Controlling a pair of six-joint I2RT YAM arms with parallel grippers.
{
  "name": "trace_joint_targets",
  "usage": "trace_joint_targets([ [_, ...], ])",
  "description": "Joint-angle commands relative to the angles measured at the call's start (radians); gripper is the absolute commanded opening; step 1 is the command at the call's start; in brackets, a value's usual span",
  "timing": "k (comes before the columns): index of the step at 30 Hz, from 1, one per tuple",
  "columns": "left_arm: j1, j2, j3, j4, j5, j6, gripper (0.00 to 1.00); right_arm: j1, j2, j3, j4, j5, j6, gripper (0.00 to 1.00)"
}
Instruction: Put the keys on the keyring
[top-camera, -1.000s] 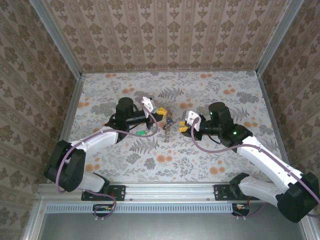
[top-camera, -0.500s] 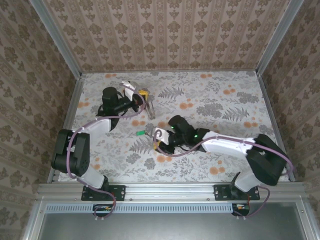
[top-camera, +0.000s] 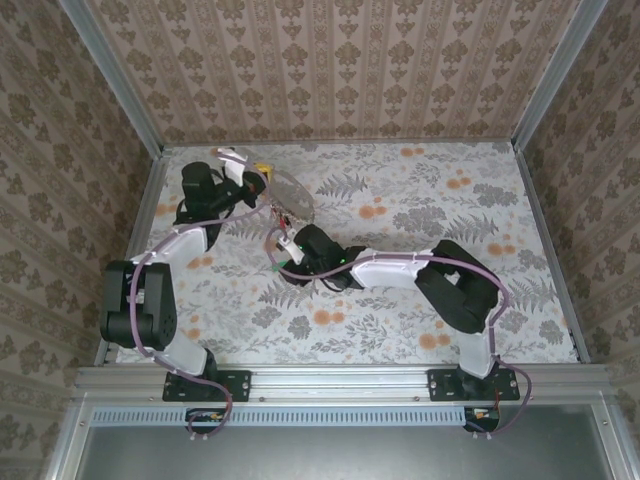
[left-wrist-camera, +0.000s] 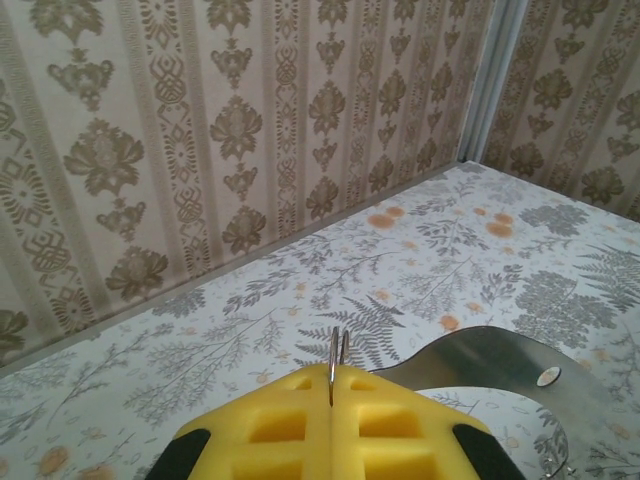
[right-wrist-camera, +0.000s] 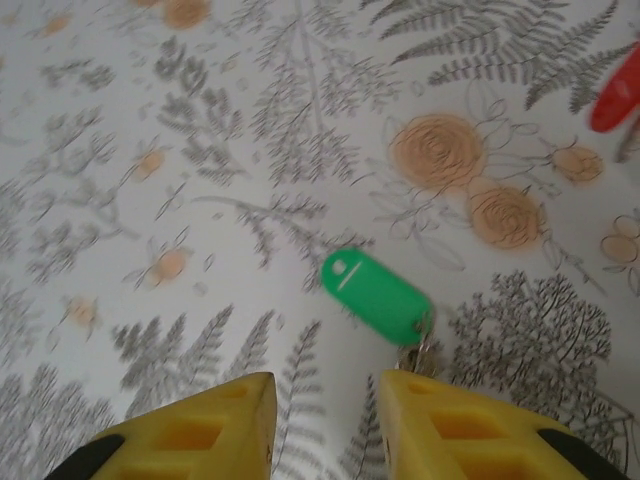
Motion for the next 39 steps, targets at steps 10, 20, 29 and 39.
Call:
trace_joint_targets([
  [10, 0.040, -0.049, 0.058, -0.036, -0.004, 0.063, 0.00, -0.043, 0.171, 0.199, -0.162, 0.022, 0.174, 0.32],
  [20, 0.039, -0.066, 0.056, -0.042, 0.011, 0.060, 0.00, -0.058, 0.177, 0.211, -0.185, -0.073, 0.172, 0.16],
  [29, 0.039, -0.078, 0.055, -0.050, 0.005, 0.062, 0.00, -0.069, 0.190, 0.225, -0.188, -0.104, 0.176, 0.12],
  [39, 0.037, -0.084, 0.052, -0.068, -0.004, 0.076, 0.00, -0.072, 0.169, 0.199, -0.178, -0.099, 0.192, 0.01],
])
